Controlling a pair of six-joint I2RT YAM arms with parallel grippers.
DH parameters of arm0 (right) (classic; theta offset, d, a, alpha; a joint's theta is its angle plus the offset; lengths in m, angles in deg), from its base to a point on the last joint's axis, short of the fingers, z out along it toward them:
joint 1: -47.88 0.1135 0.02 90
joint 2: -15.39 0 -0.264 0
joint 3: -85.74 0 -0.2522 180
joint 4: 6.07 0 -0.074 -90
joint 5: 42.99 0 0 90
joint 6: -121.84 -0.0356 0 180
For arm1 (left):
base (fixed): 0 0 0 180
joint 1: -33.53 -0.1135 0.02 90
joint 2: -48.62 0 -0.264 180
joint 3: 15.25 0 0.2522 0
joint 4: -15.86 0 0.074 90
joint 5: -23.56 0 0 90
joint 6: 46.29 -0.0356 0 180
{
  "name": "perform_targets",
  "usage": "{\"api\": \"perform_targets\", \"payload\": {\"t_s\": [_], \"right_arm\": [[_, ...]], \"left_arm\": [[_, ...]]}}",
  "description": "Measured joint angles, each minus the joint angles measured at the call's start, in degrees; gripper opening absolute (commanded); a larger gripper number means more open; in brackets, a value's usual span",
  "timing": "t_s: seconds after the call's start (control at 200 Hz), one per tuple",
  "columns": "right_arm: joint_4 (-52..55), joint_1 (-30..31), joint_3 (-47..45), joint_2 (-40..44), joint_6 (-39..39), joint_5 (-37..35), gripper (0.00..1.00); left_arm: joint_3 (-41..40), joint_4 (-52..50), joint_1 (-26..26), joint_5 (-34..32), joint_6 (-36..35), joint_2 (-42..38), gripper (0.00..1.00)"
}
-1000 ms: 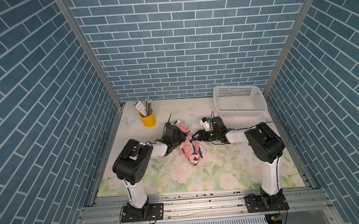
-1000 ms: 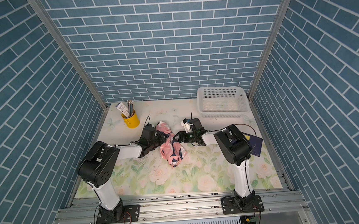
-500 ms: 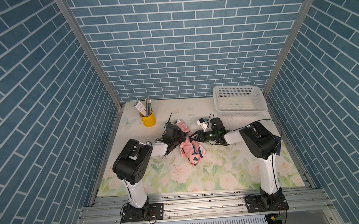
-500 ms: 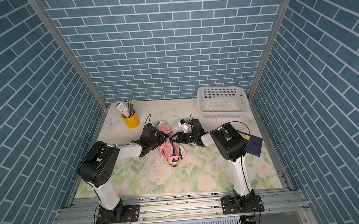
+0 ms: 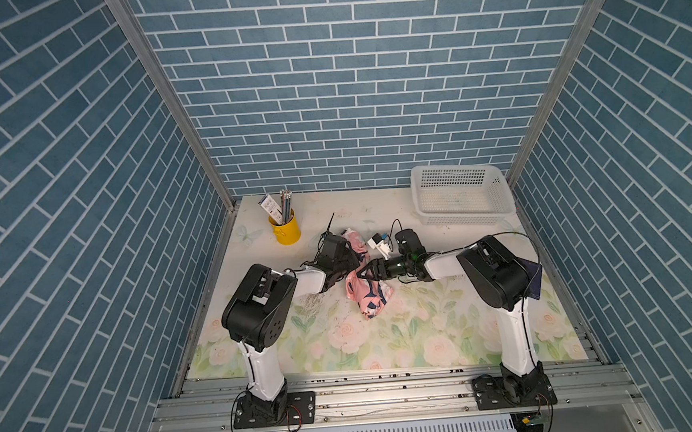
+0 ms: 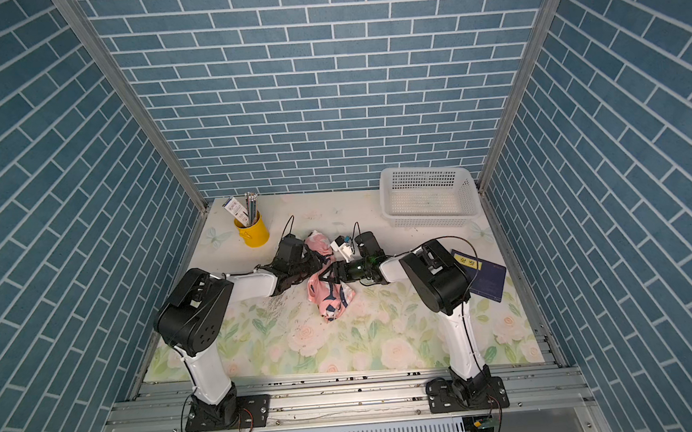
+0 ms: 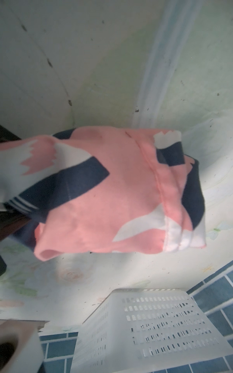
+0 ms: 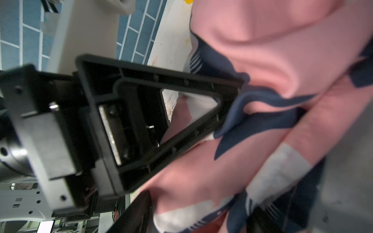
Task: Roll up the shorts
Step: Pick up the shorts from the center of the board.
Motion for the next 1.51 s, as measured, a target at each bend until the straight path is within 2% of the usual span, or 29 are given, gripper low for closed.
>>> {"api": "perform_targets", "payload": {"t_s": [0.235, 0.34, 0.39, 0.46, 0.53, 0.645, 0.86, 0.955, 1.14, 1.26, 1.35, 1.505], "right_arm": [[3.63, 0.33, 1.73, -0.02, 0.94, -0.94, 0.66], [3.58, 0.44, 1.77, -0.17, 0.85, -1.18, 0.51], [3.37, 0.44, 1.9, -0.55, 0.28, -1.27, 0.53], [2.67, 0.46, 1.92, -1.14, -0.48, -1.14, 0.64], [1.66, 0.44, 1.92, -1.4, -1.16, -0.66, 0.68], [-0.15, 0.46, 1.66, -1.4, -2.64, 0.17, 0.71], [-2.1, 0.46, 1.22, -1.77, -4.31, 0.44, 0.7], [-2.99, 0.48, 1.22, -2.21, -5.05, 0.46, 0.63], [-5.9, 0.46, 1.16, -3.96, -7.69, -0.37, 0.21], [-8.02, 0.42, 0.42, -4.57, -9.86, -1.05, 0.02], [-9.51, 0.42, -0.24, -4.57, -10.91, -1.38, 0.0], [-16.26, 0.22, -2.97, -4.55, -12.81, -1.84, 0.0]], "left_arm": [[0.33, -0.52, 0.15, -0.33, -0.11, 0.0, 0.46], [0.42, -0.57, 0.22, -0.33, -0.09, 0.07, 0.46], [0.48, -0.66, 0.24, -0.33, -0.09, 0.11, 0.46], [0.7, -0.81, 0.24, -0.33, -0.09, 0.2, 0.46], [0.83, -0.76, 0.24, -0.33, -0.09, 0.37, 0.46], [0.87, -0.72, 0.24, -0.35, -0.11, 0.48, 0.46], [0.87, -0.55, 0.24, -0.33, 0.0, 0.5, 0.46], [0.87, -0.28, 0.24, -0.31, 0.2, 0.5, 0.46], [0.76, 0.66, 0.22, -0.09, 0.81, 0.72, 0.46], [0.76, 0.74, 0.22, 0.0, 1.27, 0.72, 0.6], [0.76, 0.9, 0.22, 0.33, 1.38, 0.7, 0.68], [0.81, -0.83, -0.04, 0.81, 0.76, -1.01, 0.74]]}}
